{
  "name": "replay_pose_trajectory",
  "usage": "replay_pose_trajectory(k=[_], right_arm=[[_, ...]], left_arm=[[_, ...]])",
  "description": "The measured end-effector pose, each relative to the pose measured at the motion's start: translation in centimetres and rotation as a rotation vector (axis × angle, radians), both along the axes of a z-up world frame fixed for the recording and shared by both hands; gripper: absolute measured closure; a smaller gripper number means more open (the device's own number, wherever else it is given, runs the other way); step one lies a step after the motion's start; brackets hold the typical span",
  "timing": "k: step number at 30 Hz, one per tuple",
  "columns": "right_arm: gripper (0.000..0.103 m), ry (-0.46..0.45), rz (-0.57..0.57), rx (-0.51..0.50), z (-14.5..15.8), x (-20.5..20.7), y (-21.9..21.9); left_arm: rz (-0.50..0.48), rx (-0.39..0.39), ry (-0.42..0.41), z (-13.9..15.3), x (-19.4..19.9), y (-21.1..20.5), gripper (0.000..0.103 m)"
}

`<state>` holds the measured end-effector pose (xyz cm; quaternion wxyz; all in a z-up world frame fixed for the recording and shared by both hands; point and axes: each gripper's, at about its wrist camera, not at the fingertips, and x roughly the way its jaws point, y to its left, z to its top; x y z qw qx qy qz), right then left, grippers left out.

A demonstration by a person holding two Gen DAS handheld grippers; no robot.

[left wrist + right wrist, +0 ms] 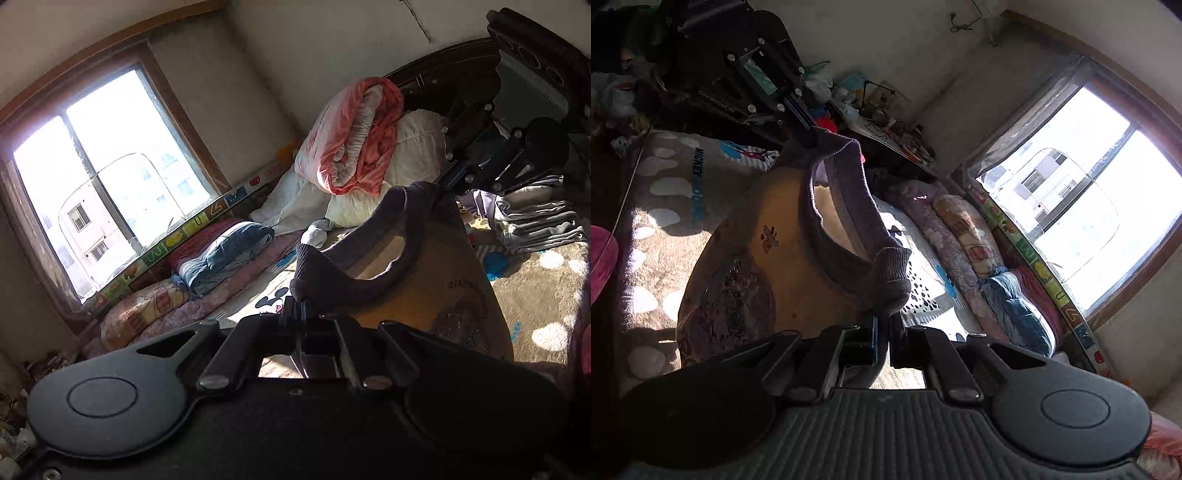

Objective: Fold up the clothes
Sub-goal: 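Lift the sweatshirt with both tools, shaking it open in the air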

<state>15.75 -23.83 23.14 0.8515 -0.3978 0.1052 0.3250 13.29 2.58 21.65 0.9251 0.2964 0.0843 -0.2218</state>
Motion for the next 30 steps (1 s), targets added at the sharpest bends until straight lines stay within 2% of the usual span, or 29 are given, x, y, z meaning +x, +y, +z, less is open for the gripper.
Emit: replay_pose_trajectory(k=[5,12,20,26,30], right_arm=[[0.096,0.0,0.006,0.008,0.5,0.5,0.1],[0.096,0.022,-0.004,0.013,-0.8,4.9,1.1],[0.097,0.048,-0.087,0.011,-2.4,15.0,2.8],[0.097,-0.017,-0.198,0.027,-1.3,24.0,3.8],[0.097,-0.058,-0.236,0.047,-0.5,27.6,3.7]], left_arm=[[-0.004,0.002,-0.006,0.1,0.0,0.4,0.103],[0.017,-0.01,0.019,-0.7,2.8,1.2,0.103],[0.109,-0.02,0.044,-1.1,13.6,1.6,0.103],[0.177,-0.043,0.016,0.3,22.3,1.2,0.103],[0.201,-0.059,-0.015,1.2,26.5,1.0,0.103]])
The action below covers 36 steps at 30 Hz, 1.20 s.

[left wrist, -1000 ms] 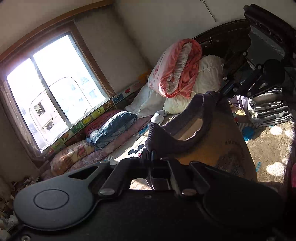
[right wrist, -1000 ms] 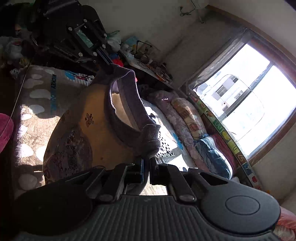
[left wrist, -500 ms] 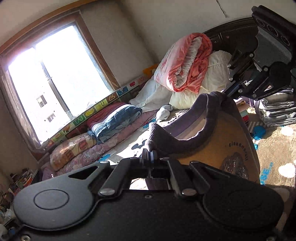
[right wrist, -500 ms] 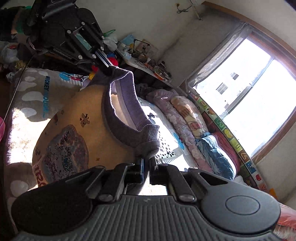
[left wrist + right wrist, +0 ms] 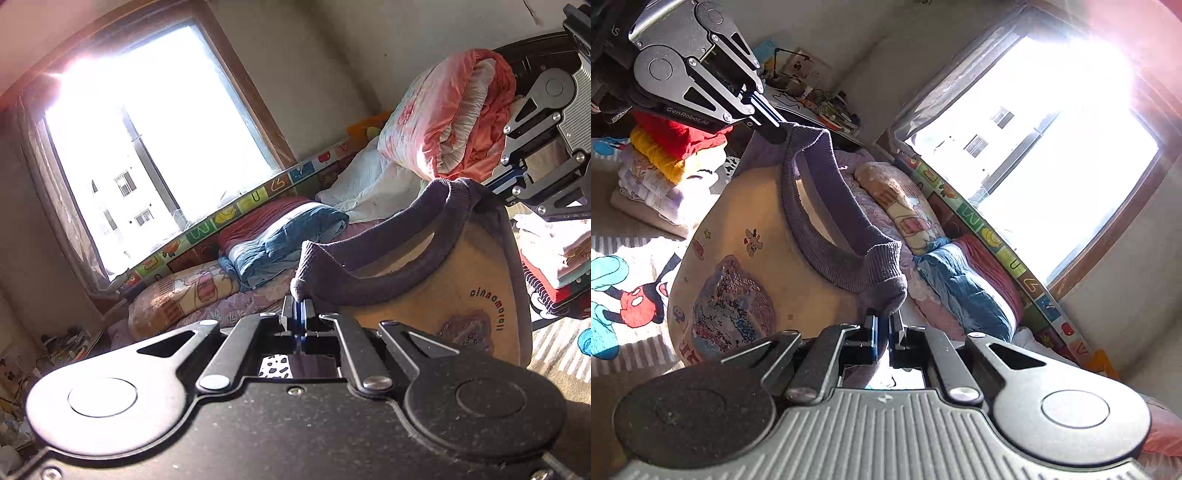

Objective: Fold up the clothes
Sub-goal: 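Lift the sweatshirt with both tools, shaking it open in the air, then lower the sweatshirt onto the bed with both tools, laying it flat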

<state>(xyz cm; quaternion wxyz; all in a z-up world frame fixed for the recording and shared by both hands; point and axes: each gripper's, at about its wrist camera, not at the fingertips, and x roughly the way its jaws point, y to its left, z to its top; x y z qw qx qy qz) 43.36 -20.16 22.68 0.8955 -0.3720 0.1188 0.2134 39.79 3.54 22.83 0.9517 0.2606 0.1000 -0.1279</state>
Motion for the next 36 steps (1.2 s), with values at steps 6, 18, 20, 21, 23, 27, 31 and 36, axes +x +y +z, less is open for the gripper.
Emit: replay_pose_trajectory(k=[6,18,20,21,23,27,31,36], right_arm=[[0.097,-0.017,0.0,-0.042,-4.1,0.5,-0.5],[0.097,0.146,0.123,-0.157,-19.1,-13.9,1.5],[0.097,0.153,0.139,-0.166,-20.6,-16.4,1.8],[0.097,0.156,0.148,-0.173,-21.3,-17.7,2.0],[0.097,0.162,0.165,-0.187,-22.7,-20.1,2.4],[0.097,0.153,0.203,-0.24,-24.6,-23.8,3.7],[0.097,0.139,0.238,-0.288,-26.2,-27.0,5.1],[0.097,0.131,0.271,-0.337,-28.3,-30.6,6.2]], left_arm=[[-0.025,0.001,0.01,-3.3,1.2,0.0,0.103],[-0.162,0.093,0.169,-17.3,-11.6,-1.4,0.103],[-0.178,0.107,0.18,-18.8,-14.2,-1.3,0.103],[-0.182,0.115,0.186,-19.3,-15.1,-1.3,0.103],[-0.188,0.135,0.193,-20.5,-16.8,-1.2,0.103],[-0.195,0.163,0.204,-22.5,-20.3,-0.7,0.103],[-0.208,0.224,0.211,-24.8,-23.5,-0.5,0.103],[-0.219,0.268,0.221,-27.6,-27.0,0.0,0.103]])
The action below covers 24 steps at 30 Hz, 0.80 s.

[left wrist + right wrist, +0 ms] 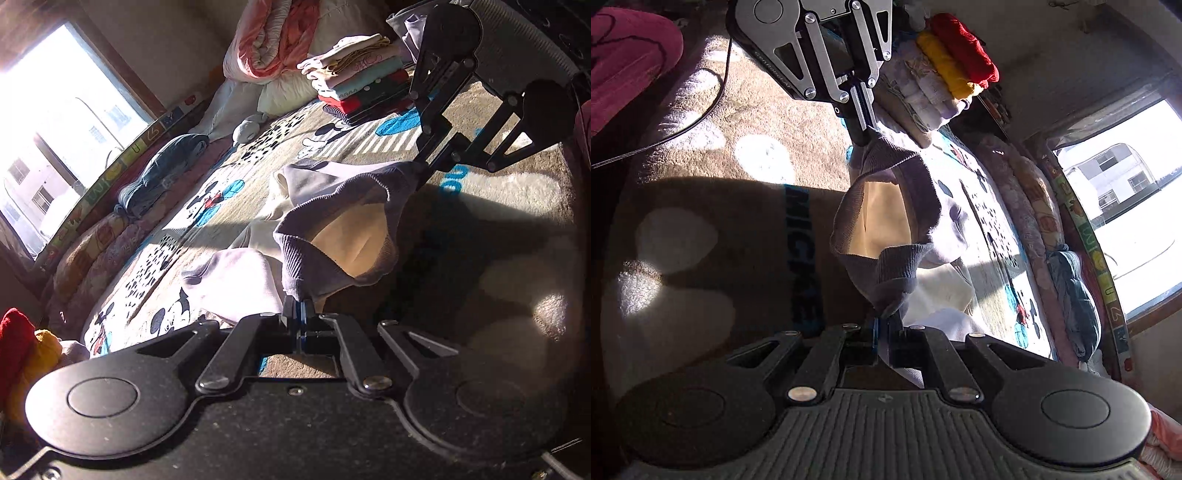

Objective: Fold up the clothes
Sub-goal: 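Lower the sweatshirt onto the bed with both tools, laying it flat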

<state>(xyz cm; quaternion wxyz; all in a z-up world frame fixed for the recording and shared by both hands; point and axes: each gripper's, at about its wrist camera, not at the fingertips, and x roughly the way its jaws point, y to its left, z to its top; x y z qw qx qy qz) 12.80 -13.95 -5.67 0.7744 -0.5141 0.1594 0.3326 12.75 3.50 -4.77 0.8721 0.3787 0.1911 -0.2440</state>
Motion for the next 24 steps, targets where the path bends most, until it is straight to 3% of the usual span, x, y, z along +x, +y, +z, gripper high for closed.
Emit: replay_pose_trajectory(k=[11,15,19,20,21,22,23,24], right_arm=[[0.097,0.008,0.039,-0.083,-4.7,-5.4,-0.5],[0.097,0.004,0.057,-0.128,-5.5,-6.7,-1.1],[0.084,-0.035,0.043,-0.108,-5.1,-7.9,-1.1],[0.071,-0.048,0.043,-0.102,-4.9,-8.0,-0.9],[0.058,-0.06,0.043,-0.093,-4.9,-8.1,-0.7],[0.055,-0.07,0.044,-0.086,-4.8,-8.1,-0.2],[0.051,-0.077,0.045,-0.084,-4.9,-8.0,0.3],[0.049,-0.073,0.041,-0.08,-5.0,-7.7,0.9]], left_arm=[[-0.032,0.135,-0.011,-5.4,-5.0,0.6,0.103],[-0.063,0.163,0.038,-6.1,-6.6,1.3,0.102],[-0.045,0.136,0.03,-5.3,-8.0,2.0,0.1],[-0.05,0.145,0.014,-5.3,-8.3,1.7,0.095],[-0.057,0.155,-0.004,-5.4,-8.6,1.5,0.083],[-0.068,0.185,-0.029,-5.8,-8.9,0.9,0.074],[-0.083,0.207,-0.048,-6.2,-8.9,0.3,0.055],[-0.097,0.229,-0.067,-6.5,-8.8,-0.2,0.049]])
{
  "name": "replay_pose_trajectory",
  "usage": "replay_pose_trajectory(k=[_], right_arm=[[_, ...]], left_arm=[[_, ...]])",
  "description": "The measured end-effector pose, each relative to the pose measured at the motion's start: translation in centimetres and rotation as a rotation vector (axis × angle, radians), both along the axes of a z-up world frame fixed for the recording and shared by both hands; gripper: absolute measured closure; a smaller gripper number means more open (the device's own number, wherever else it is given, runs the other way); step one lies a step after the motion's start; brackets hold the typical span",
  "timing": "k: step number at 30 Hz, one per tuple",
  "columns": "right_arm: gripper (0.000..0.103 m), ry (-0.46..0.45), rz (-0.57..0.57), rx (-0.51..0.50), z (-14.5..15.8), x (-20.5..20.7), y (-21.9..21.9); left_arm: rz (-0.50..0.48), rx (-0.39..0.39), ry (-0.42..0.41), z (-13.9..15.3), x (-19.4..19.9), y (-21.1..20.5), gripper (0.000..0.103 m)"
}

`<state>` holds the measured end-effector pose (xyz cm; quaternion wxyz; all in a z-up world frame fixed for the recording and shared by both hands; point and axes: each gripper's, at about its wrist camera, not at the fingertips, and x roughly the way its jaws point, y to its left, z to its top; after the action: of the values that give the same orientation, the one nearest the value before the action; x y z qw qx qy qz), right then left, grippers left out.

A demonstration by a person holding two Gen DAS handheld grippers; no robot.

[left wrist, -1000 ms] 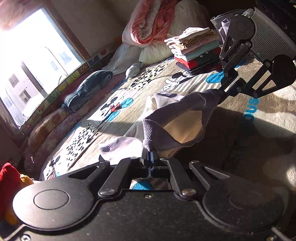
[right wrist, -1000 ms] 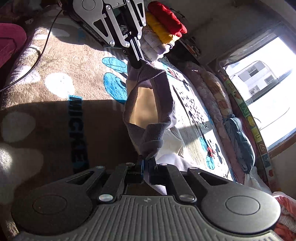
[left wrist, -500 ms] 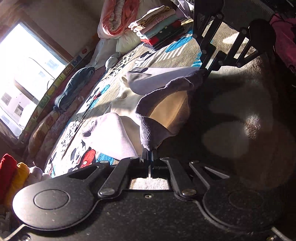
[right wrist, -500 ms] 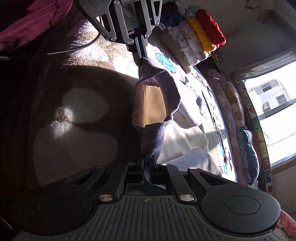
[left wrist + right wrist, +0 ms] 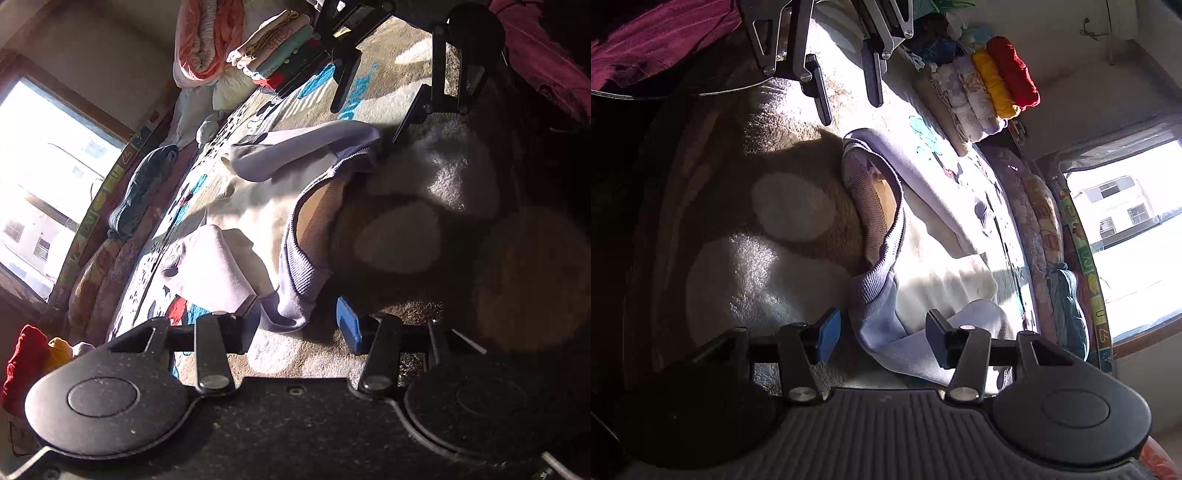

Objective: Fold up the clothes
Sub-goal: 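Lower the sweatshirt onto the bed with both tools, laying it flat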

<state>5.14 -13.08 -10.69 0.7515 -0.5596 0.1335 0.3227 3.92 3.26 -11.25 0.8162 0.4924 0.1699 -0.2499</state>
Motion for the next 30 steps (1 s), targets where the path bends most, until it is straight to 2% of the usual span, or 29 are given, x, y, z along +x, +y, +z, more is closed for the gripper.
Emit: replay_pose_trajectory(k=[3,4,5,6,7,10,11,13,15,16,17,18,21,25,27,28,29,30], right_arm=[[0.049,0.041,-0.026,0.026,-0.4,1.4,1.7],[0.052,0.072,-0.044,0.04,-0.5,2.0,2.0],[0.072,0.1,-0.064,0.052,-0.6,2.5,2.2],[0.093,0.108,-0.07,0.05,-0.6,2.7,2.2],[0.093,0.094,-0.057,0.046,-0.4,2.4,1.9],[0.092,0.097,-0.029,0.0,-0.4,1.1,0.5],[0.092,0.111,-0.028,-0.027,-1.0,0.9,0.2],[0.092,0.112,-0.013,-0.061,-2.2,0.1,0.1],[0.089,0.086,-0.008,-0.078,-2.6,-0.6,0.3],[0.089,0.099,-0.012,-0.058,-2.0,-1.0,0.2],[0.088,0.118,-0.012,-0.03,-1.2,-1.3,-0.1],[0.082,0.131,-0.016,0.001,-0.4,-1.5,-0.3],[0.079,0.162,-0.033,0.097,1.9,-1.7,-0.8],[0.079,0.255,-0.177,0.38,4.9,1.1,-0.6],[0.079,0.298,-0.244,0.523,5.3,2.3,-0.6],[0.079,0.349,-0.298,0.575,4.5,3.1,-0.8],[0.078,0.415,-0.365,0.617,3.3,3.9,-1.0],[0.077,0.481,-0.432,0.658,2.0,4.7,-1.2]], left_arm=[[0.018,-0.001,-0.019,-0.4,1.2,-1.5,0.05],[0.044,-0.001,-0.031,-0.7,1.7,-1.9,0.058],[0.066,0.002,-0.034,-0.9,2.5,-2.4,0.09],[0.065,-0.004,-0.036,-0.7,2.5,-2.5,0.1],[0.063,-0.01,-0.038,-0.4,2.5,-2.6,0.1],[-0.018,0.05,-0.098,0.1,0.0,-3.0,0.1],[-0.032,0.07,-0.086,-0.6,-0.4,-3.1,0.101],[-0.049,0.129,-0.007,-3.2,-0.8,-3.1,0.101],[-0.036,0.154,-0.017,-4.8,-1.6,-2.9,0.1],[-0.022,0.13,-0.005,-4.5,-1.8,-2.8,0.1],[0.007,0.063,0.037,-3.3,-1.9,-2.3,0.098],[0.036,-0.006,0.081,-2.1,-1.9,-1.7,0.09],[0.12,-0.183,0.12,0.6,-1.1,-0.6,0.089],[0.256,-0.446,0.196,3.1,2.1,-0.5,0.089],[0.333,-0.581,0.251,3.5,3.8,-0.9,0.089],[0.359,-0.624,0.277,3.3,4.0,-1.0,0.089],[0.399,-0.639,0.324,2.4,4.6,-1.2,0.083],[0.441,-0.651,0.374,1.4,5.3,-1.4,0.067]])
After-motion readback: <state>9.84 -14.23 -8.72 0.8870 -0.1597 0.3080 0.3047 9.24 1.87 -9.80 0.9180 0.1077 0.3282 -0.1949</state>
